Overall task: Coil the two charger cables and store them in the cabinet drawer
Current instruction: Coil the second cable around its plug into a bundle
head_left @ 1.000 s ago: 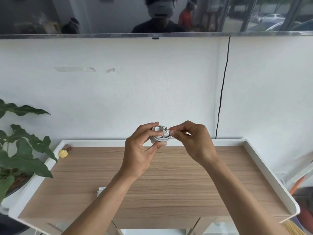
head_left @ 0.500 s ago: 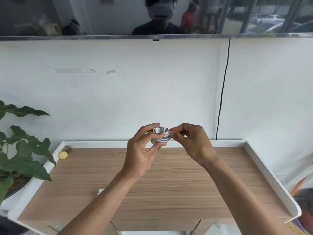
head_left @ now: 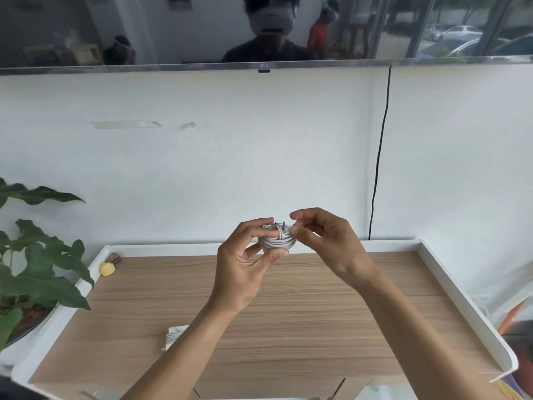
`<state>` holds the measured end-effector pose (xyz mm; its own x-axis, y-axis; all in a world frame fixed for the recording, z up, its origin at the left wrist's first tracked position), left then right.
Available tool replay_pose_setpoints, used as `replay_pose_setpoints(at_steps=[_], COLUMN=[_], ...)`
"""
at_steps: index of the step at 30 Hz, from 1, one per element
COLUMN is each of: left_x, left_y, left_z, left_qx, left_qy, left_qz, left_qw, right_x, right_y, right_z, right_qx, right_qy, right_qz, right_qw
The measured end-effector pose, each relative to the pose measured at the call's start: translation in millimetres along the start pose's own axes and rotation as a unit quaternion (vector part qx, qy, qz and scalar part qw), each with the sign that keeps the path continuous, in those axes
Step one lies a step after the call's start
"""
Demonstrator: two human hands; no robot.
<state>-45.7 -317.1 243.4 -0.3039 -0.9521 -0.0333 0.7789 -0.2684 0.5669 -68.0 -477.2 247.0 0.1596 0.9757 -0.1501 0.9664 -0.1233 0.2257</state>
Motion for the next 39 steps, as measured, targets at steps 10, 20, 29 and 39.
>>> replay_pose_setpoints(at_steps=[10, 20, 29, 39], left_x=[-0.9, 5.8, 7.4, 6.2], left_y=[-2.9, -4.7, -6.9, -9.0], left_z=[1.5, 5.0, 13.5, 22.7], left_qx=[-0.003, -0.007, 0.047, 0.108], left_qy=[0.011, -0.017, 0.043, 0.129], left_qz=[-0.013, -0.021, -0.041, -0.042], left_qw=[1.000, 1.000, 0.997, 0.985], right_x=[-3.5, -1.1, 6.0, 7.4], right_y=[-10.1, -23.2, -24.1, -22.7], right_z=[-6.9, -40.2, -47.3, -39.8], right_qx=[-0.041, -0.225, -0.236, -0.221], right_qy=[-0.072, -0.242, -0.305, -0.266], right_qz=[0.032, 0.032, -0.042, -0.053], right_qw=[0.996, 0.943, 0.922, 0.937])
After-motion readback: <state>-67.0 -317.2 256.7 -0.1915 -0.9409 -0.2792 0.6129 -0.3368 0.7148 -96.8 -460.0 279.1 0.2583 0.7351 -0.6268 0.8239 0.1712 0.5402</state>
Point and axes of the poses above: each hand's wrist, its own y-axis towards the middle knuckle, its own x-axis out of the palm, z = x × y, the point moved 10 cm from there along y, towards the middle knuckle, and after that the axes turned 1 degree about -x, right-handed, at the moved point
